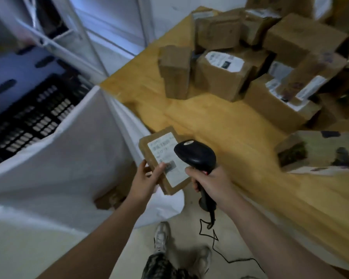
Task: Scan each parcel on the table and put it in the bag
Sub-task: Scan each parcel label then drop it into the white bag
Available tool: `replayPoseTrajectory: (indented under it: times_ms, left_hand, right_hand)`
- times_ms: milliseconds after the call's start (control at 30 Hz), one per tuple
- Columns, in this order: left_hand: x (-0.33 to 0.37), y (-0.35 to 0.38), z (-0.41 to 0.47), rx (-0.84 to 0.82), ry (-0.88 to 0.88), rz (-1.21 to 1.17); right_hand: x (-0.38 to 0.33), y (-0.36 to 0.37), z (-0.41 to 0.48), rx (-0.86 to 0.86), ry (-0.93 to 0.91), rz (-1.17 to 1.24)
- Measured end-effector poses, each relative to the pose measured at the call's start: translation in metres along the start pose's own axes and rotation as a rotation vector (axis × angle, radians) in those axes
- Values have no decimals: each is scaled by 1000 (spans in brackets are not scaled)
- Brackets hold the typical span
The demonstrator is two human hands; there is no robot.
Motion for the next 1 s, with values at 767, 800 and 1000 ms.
replayPoseTrajectory:
  times_ms: [767, 800, 1000]
  left_hand:
    - [-156, -229, 224, 27, -243, 1459]
    - [-169, -227, 232, -46, -217, 1487]
    - [-234, -189, 270, -264, -139, 1600]
  right_hand:
    - [161, 235, 153, -332, 173, -428]
    - [170, 234, 157, -317, 174, -438]
    - [216, 226, 168, -258, 115, -560]
Point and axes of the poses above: each hand's wrist, its own z-axis towards the middle knuckle, its own y-axis out of the palm, x = y × z, the point moved 4 cm from there along z, towards the middle knuckle, and after that the axes turned 9 degrees about -y, right-handed, at the moved point
